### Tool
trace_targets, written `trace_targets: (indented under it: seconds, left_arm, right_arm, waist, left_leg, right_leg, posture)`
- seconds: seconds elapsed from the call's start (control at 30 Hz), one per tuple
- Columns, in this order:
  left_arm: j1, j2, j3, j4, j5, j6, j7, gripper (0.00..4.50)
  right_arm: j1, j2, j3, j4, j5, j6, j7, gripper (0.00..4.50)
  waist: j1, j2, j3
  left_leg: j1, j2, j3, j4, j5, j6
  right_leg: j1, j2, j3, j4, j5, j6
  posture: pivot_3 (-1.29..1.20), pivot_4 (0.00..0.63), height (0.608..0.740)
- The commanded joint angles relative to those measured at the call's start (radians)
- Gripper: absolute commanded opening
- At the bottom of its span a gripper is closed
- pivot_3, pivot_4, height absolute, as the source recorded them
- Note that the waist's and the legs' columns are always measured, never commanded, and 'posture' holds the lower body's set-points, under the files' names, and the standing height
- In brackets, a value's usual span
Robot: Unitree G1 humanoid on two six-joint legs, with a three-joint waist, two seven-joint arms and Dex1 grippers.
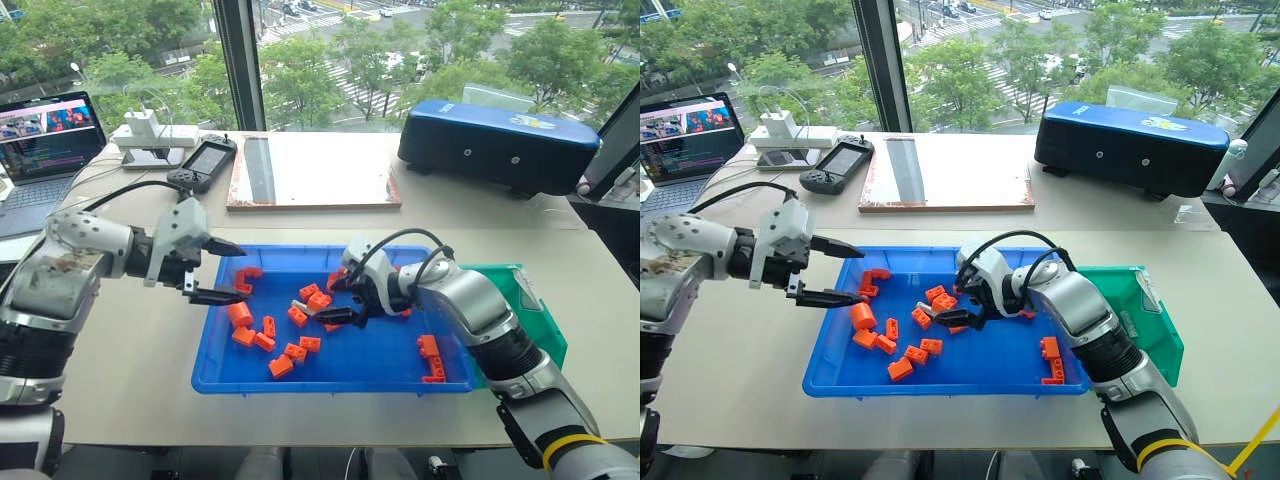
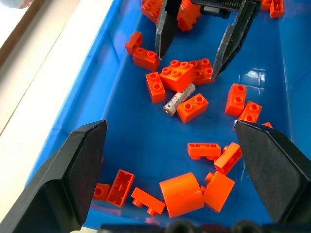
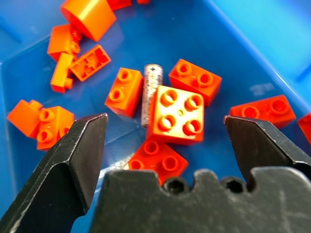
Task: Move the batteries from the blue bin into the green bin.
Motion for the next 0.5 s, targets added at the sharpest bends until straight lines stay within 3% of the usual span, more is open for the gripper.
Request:
trace_targets:
  seconds: [0.03, 0.07, 0.17, 0.4, 0.5]
  left_arm:
    - [-0.010, 0.015, 0.014, -0.023, 0.003, -0.020, -0.003, 4.50]
    - [-0.011, 0.015, 0.013, -0.023, 0.004, -0.021, -0.005, 4.50]
    - [-0.017, 0.009, 0.006, -0.019, 0.007, -0.022, -0.006, 4.50]
    - [-0.029, -0.003, 0.003, -0.012, 0.011, -0.023, -0.007, 4.50]
    - [-0.031, -0.010, 0.002, -0.009, 0.010, -0.023, -0.008, 4.50]
  right_arm:
    - [0.000, 0.015, -0.032, -0.009, 0.012, 0.011, -0.014, 4.46]
    - [0.002, 0.019, -0.030, -0.006, 0.012, 0.014, -0.018, 4.46]
    - [0.011, 0.036, -0.024, 0.016, 0.009, 0.014, -0.027, 3.80]
    - [0.027, 0.041, -0.045, 0.011, 0.020, 0.020, -0.032, 1.47]
    - [0.016, 0.017, -0.093, -0.046, 0.051, 0.058, -0.024, 1.41]
  waist:
    - [0.000, 0.000, 0.000]
    - [-0.001, 0.000, 0.000]
    - [-0.004, 0.000, 0.000]
    - [-0.010, 0.000, 0.000]
    - [-0.012, 0.000, 0.000]
  left_leg:
    - [0.000, 0.000, 0.000, 0.000, 0.000, 0.000]
    - [0.000, 0.000, 0.000, 0.000, 0.000, 0.000]
    - [0.000, 0.000, 0.000, 0.000, 0.000, 0.000]
    - [0.000, 0.000, 0.000, 0.000, 0.000, 0.000]
    - [0.000, 0.000, 0.000, 0.000, 0.000, 0.000]
  right_leg:
    - [0.000, 0.000, 0.000, 0.000, 0.000, 0.000]
    - [0.000, 0.000, 0.000, 0.000, 0.000, 0.000]
    - [0.000, 0.000, 0.000, 0.000, 0.000, 0.000]
    - [0.000, 0.000, 0.000, 0.000, 0.000, 0.000]
    - [0.000, 0.000, 0.000, 0.000, 0.000, 0.000]
  posture:
    - [0.00, 0.150, 0.732]
    - [0.00, 0.150, 0.732]
    - [0.00, 0.150, 0.732]
    - [0.00, 0.150, 0.732]
    - [0.00, 0.150, 0.732]
